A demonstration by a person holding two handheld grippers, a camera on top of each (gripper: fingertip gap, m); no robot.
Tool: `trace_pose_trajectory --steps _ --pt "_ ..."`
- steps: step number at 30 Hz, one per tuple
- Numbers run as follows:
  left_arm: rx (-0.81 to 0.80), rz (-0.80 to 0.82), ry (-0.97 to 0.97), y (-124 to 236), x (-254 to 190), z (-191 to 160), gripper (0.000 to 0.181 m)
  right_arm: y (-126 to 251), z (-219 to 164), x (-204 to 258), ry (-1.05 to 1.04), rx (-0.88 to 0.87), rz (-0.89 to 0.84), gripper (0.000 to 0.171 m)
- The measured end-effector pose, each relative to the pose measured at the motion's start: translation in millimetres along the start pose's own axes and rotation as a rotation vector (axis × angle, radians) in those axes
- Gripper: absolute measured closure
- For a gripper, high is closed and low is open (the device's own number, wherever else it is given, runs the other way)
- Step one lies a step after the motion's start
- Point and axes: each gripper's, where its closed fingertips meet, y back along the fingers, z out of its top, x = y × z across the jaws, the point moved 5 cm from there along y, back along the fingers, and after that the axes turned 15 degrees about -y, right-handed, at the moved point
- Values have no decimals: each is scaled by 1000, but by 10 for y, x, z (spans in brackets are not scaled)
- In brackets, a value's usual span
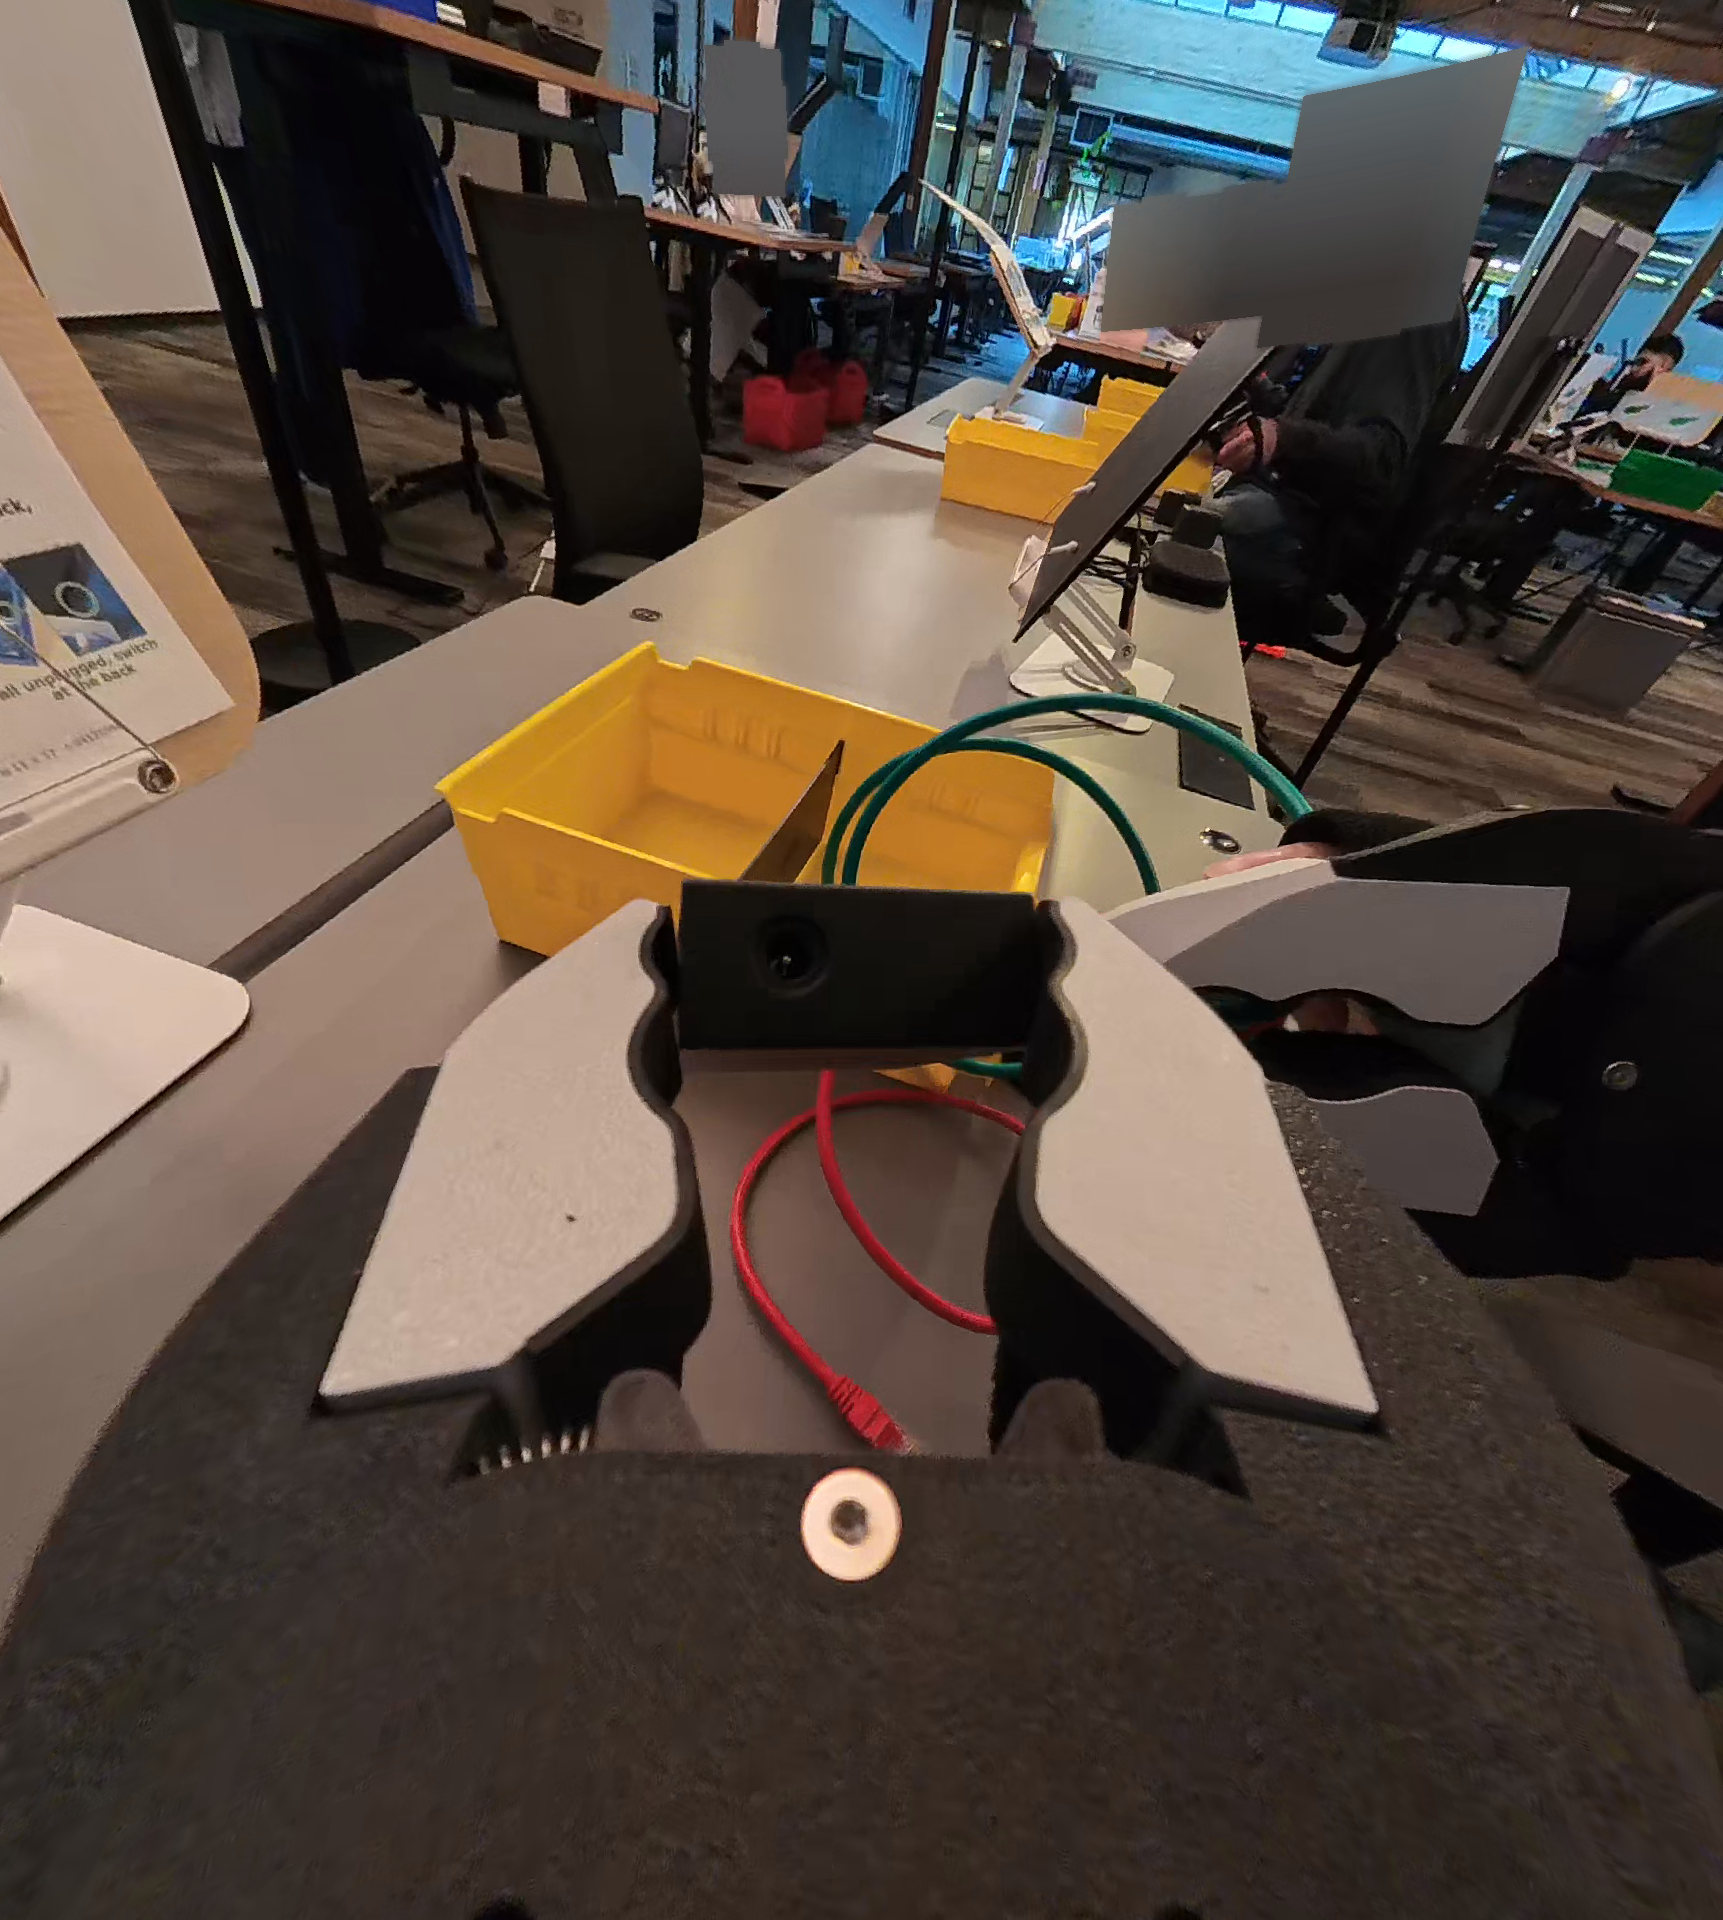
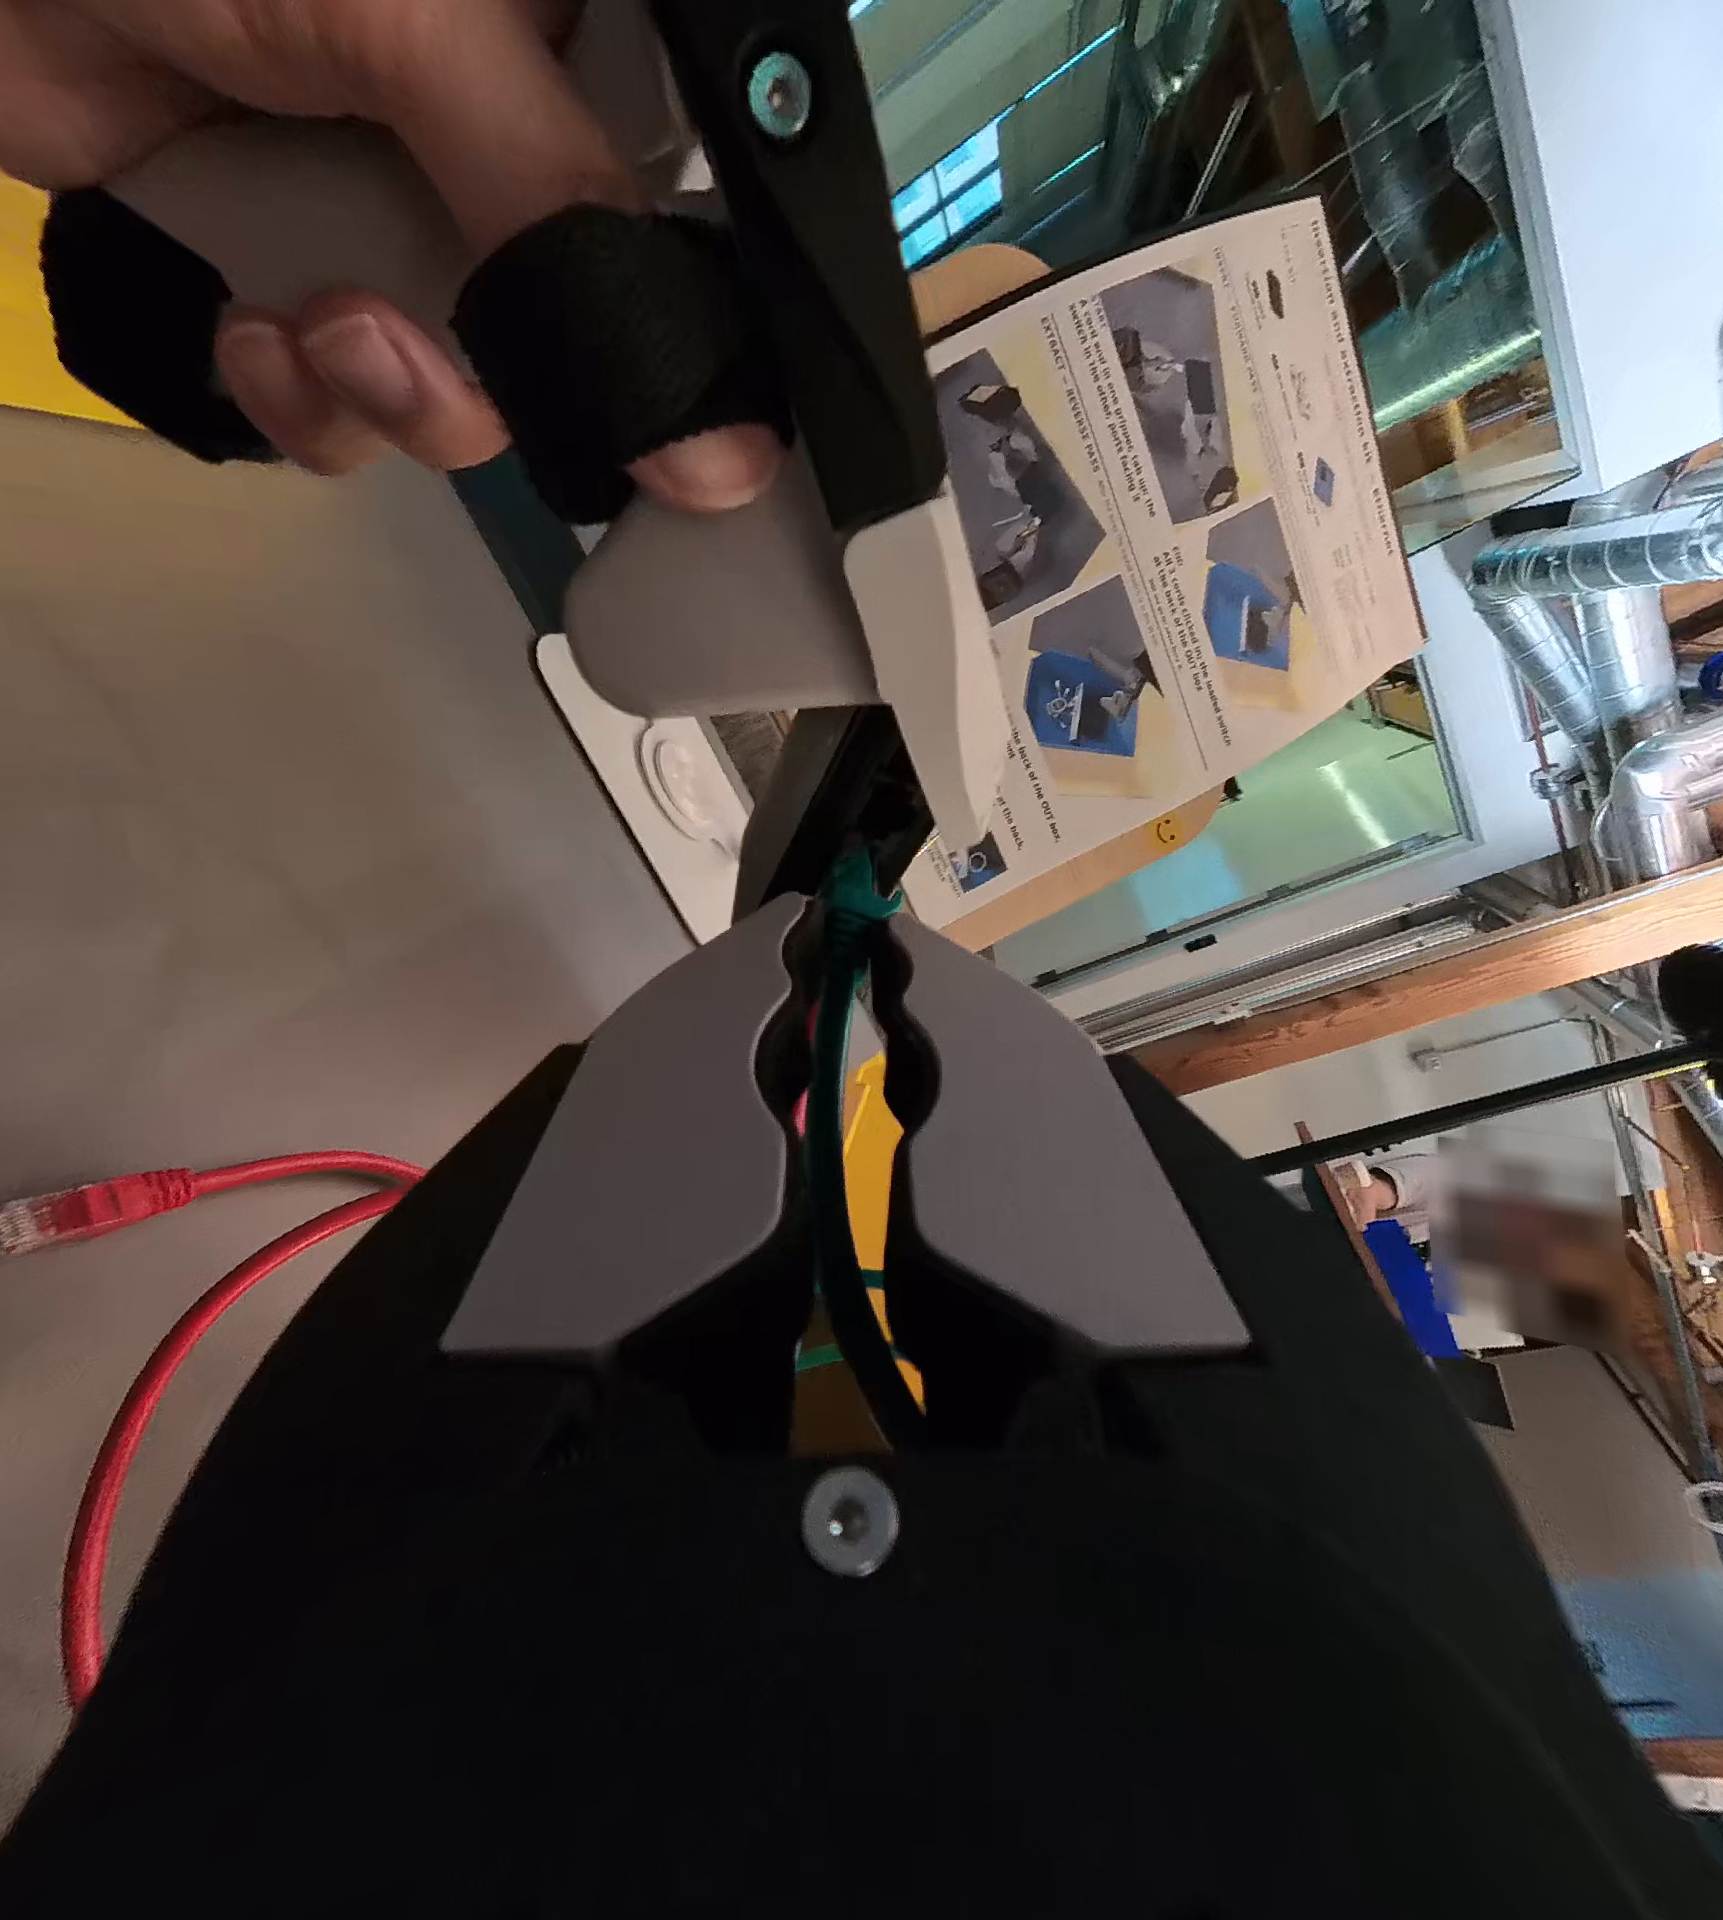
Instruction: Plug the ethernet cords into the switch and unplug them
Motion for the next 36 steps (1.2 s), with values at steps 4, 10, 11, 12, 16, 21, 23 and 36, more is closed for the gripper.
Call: trace_pose_trajectory --steps 4,10,11,12,16,21,23,36 --pt "6 -13 16 -41 11 -49 117 -26 -26 -7 -29 29 33 161" --pt "-21 -11 19 -84 3 -61 117 -42 -41 -32 -77 35 43 161" --pt "-17 -9 19 -91 1 -66 117 -43 -44 -27 -76 38 42 161" --pt "-18 -6 15 -96 -3 -67 117 -45 -44 -27 -71 38 35 161" --pt "-16 17 -33 -94 -23 -52 117 -48 -27 -24 -73 49 24 162" --pt "-51 12 -37 -99 -35 -36 117 -33 -16 -47 -106 19 23 163" --pt "-63 2 -34 -104 -42 -34 117 -20 -14 -50 -116 -1 20 163" --pt "-116 -40 13 -123 -38 -39 116 6 10 -39 -126 -46 11 163"
